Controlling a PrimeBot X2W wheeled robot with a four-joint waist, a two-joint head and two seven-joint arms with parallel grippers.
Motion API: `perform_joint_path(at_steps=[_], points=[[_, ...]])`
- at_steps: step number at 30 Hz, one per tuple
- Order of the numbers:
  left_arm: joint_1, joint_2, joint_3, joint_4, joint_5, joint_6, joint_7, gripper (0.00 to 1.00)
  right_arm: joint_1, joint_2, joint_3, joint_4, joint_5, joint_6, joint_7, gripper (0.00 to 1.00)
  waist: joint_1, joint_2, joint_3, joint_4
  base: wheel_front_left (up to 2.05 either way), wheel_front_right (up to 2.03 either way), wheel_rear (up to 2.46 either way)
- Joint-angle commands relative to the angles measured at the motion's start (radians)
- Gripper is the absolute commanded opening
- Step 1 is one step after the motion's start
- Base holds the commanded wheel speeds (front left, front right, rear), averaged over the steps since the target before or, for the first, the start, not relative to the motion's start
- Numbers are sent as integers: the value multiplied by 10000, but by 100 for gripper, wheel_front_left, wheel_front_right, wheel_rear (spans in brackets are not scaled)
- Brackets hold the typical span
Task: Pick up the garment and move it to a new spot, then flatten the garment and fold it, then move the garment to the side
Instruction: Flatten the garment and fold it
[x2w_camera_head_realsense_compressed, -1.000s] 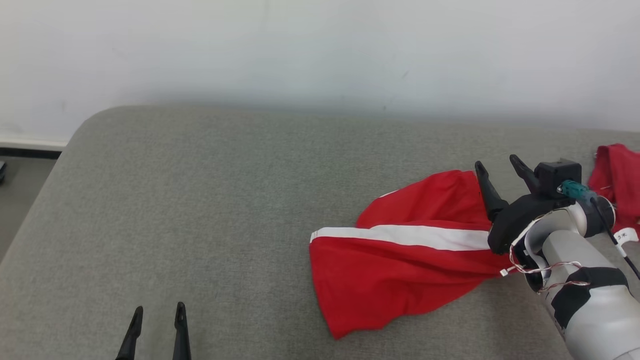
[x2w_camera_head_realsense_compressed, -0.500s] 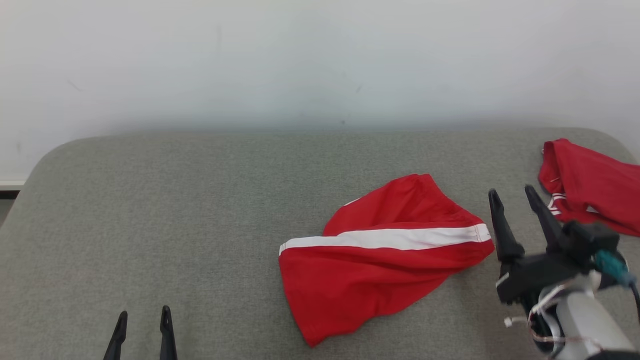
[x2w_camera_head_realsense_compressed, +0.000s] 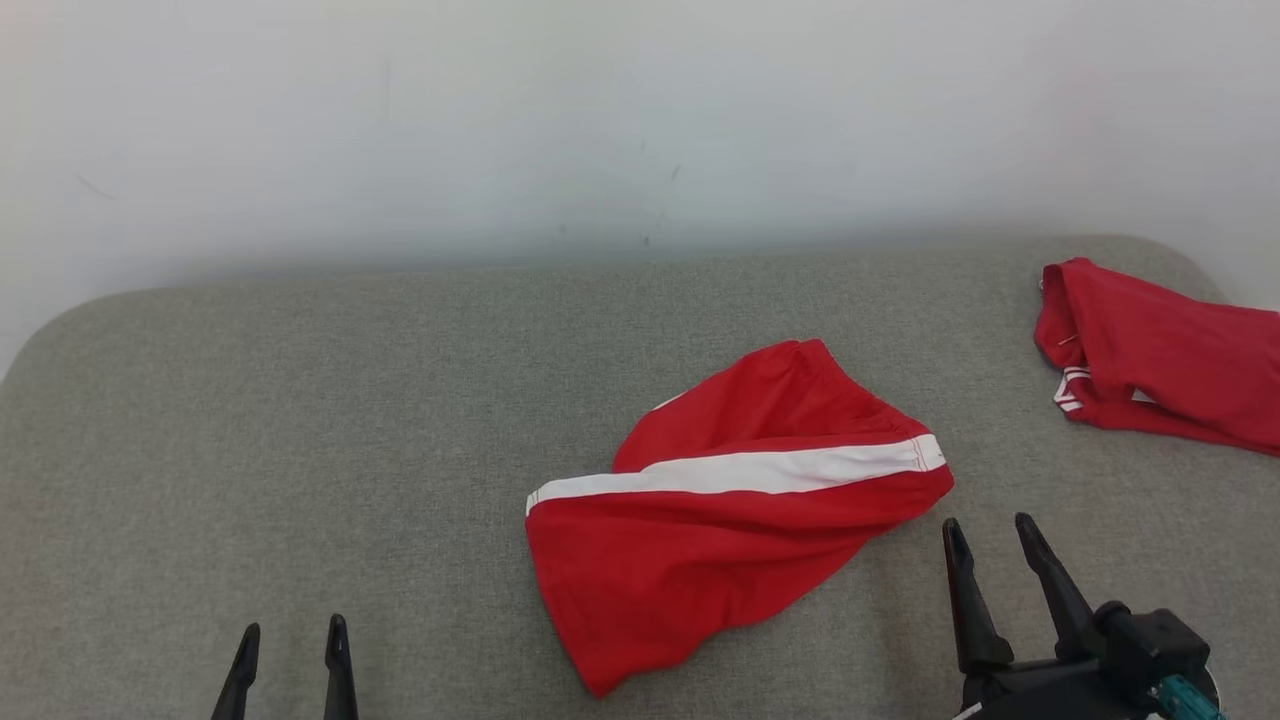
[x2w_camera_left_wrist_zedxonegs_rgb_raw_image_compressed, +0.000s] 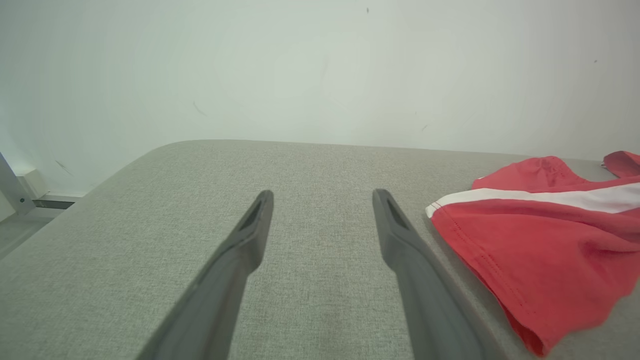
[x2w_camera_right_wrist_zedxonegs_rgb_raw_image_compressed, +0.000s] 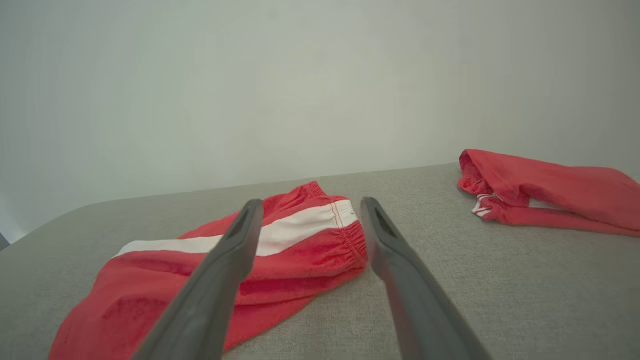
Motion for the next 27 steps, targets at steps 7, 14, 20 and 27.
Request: perform_joint_path(at_steps=[7,14,20,27], points=[[-110,-7,-116,170,-40,-20,-27,100,555,543,-355,-295,-181,-29,-38,100,0,0,5,14,0,0,0],[-398,-9,-265,384,78,-74,-27,100,493,678,-306,-304,-210,-29,-39,100,0,0,31,-105,0,0,0],[-1400,269,-644,831,228,-166,-27,100,195,696,-109,-216,-200,-29,-39,100,0,0,203,-405,0,0,0],[-2987,787,-1432,2308,5,-238,-27,100,-129,736,-44,-78,-161,-29,-39,100,0,0,737,-1004,0,0,0]])
